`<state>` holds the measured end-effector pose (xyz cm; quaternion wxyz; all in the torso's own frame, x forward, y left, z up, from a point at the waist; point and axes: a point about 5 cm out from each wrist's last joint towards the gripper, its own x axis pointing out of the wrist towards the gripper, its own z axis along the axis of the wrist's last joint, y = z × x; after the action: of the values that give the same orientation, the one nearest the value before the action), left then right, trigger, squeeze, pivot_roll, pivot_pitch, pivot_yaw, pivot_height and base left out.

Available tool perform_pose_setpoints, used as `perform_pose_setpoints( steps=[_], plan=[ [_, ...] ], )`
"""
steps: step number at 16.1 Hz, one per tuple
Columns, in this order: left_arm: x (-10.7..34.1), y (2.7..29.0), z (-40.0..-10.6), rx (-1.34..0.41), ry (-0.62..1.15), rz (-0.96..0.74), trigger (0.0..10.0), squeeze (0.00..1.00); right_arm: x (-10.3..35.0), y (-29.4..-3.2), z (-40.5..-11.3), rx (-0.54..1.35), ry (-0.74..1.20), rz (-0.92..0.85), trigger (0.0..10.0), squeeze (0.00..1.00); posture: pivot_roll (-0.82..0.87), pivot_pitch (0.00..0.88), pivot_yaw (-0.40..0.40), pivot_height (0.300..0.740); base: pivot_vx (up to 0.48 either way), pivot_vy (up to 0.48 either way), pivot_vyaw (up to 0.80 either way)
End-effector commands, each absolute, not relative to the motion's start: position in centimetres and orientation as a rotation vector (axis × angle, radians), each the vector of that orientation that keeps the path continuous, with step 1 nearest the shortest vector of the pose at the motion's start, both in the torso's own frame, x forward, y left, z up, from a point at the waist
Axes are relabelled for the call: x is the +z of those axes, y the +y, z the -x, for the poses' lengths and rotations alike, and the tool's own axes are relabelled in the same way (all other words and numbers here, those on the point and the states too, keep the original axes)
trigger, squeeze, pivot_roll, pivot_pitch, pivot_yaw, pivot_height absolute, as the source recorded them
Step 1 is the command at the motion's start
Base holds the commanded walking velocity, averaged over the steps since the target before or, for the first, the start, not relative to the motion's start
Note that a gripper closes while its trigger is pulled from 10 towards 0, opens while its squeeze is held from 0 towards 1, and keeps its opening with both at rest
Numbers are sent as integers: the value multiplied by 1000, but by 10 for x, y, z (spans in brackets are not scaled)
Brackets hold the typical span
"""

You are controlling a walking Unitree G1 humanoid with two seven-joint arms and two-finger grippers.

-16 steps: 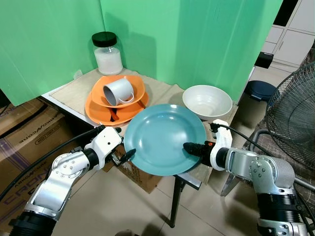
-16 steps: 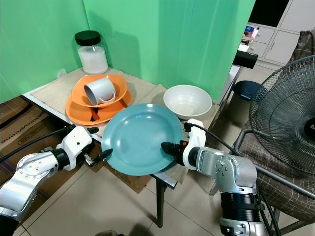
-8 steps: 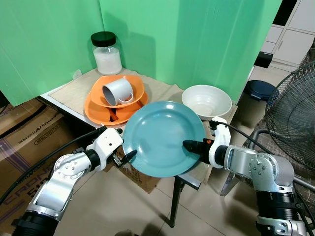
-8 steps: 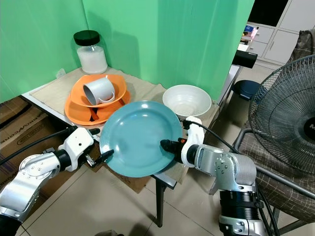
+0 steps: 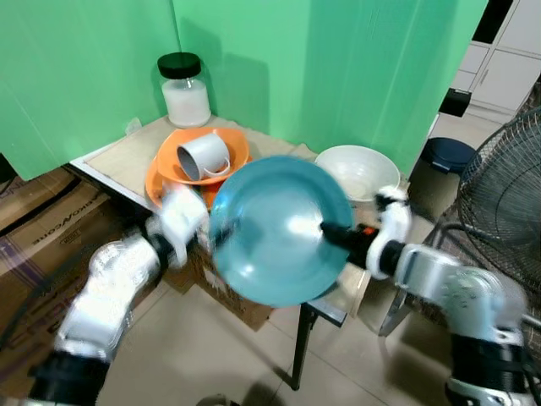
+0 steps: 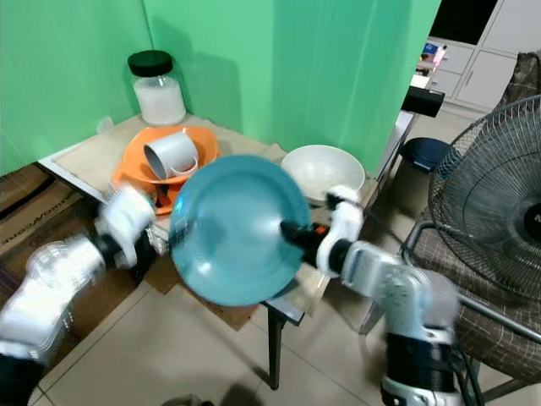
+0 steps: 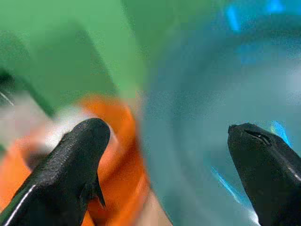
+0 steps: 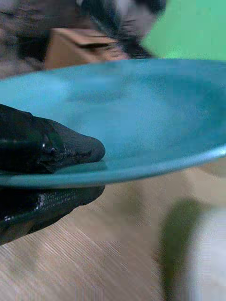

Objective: Setting the table

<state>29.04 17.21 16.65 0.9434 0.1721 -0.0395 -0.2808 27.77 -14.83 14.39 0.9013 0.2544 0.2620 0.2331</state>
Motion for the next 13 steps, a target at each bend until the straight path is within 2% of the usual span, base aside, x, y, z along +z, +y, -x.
perform_pose_setpoints(
  steps=[1,3,5,8,11,12,13],
  plan=[
    [195,170,-290,-560,-179,-269,10000,0,165,-159,-274,462,432,-539,0,0,43,0,15,740,0,0,0],
    [214,163,-288,-573,-241,-232,10000,0,181,-168,-268,417,329,-520,0,0,43,0,21,740,0,0,0],
    [225,155,-284,-555,-260,-228,10000,0,221,-186,-254,287,8,-490,0,0,17,0,44,740,0,0,0],
    [209,148,-281,-510,-185,-247,10000,0,232,-185,-232,208,-71,-426,0,0,1,0,55,740,0,0,0],
    [201,139,-280,-474,-162,-215,10000,0,228,-183,-224,98,-137,-349,0,0,-15,0,58,740,0,0,0],
    [199,139,-280,-405,-153,-217,10000,0,225,-179,-221,35,-143,-248,7020,0,-8,0,51,740,0,0,0],
    [193,141,-280,-405,-113,-197,10000,0,221,-175,-222,45,-123,-231,10000,0,-6,0,53,740,0,0,0]
  ],
)
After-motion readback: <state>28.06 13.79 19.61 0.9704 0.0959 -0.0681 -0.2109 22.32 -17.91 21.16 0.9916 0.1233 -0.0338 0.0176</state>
